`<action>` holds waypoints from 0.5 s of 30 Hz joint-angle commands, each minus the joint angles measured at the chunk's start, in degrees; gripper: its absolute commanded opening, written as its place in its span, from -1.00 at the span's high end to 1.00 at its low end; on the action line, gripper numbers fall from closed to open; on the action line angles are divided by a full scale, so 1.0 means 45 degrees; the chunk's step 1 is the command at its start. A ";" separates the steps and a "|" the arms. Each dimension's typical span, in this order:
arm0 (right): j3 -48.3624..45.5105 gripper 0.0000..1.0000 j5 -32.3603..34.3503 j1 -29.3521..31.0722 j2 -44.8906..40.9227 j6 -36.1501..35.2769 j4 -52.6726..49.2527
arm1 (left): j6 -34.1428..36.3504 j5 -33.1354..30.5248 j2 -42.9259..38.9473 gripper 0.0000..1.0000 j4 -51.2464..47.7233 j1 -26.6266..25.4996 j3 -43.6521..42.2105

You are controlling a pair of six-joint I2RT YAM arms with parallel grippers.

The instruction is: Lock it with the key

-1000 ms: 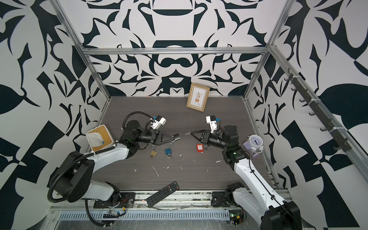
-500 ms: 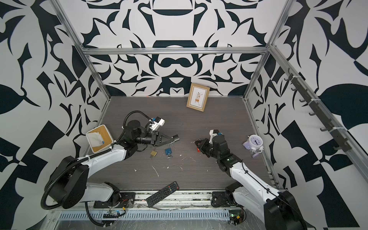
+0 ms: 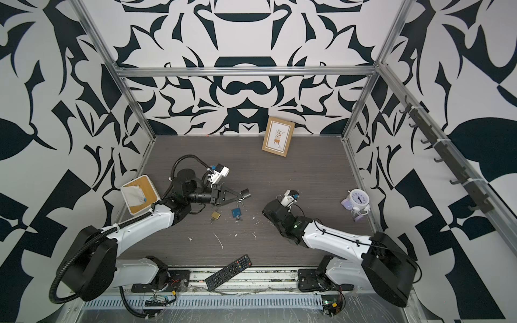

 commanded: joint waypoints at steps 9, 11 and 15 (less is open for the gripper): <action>0.0602 1.00 0.2125 0.0081 0.1994 0.1084 0.1115 | 0.0882 -0.0004 -0.0868 1.00 -0.1015 0.0050 -0.0238; 0.0495 1.00 0.2202 0.0063 0.2165 0.0901 0.1404 | 0.0880 -0.0024 -0.0810 1.00 -0.0958 0.0040 -0.0270; 0.0259 1.00 0.2214 0.0079 0.2679 0.0841 0.2128 | 0.0802 0.0014 -0.0720 1.00 -0.0733 0.0040 -0.0314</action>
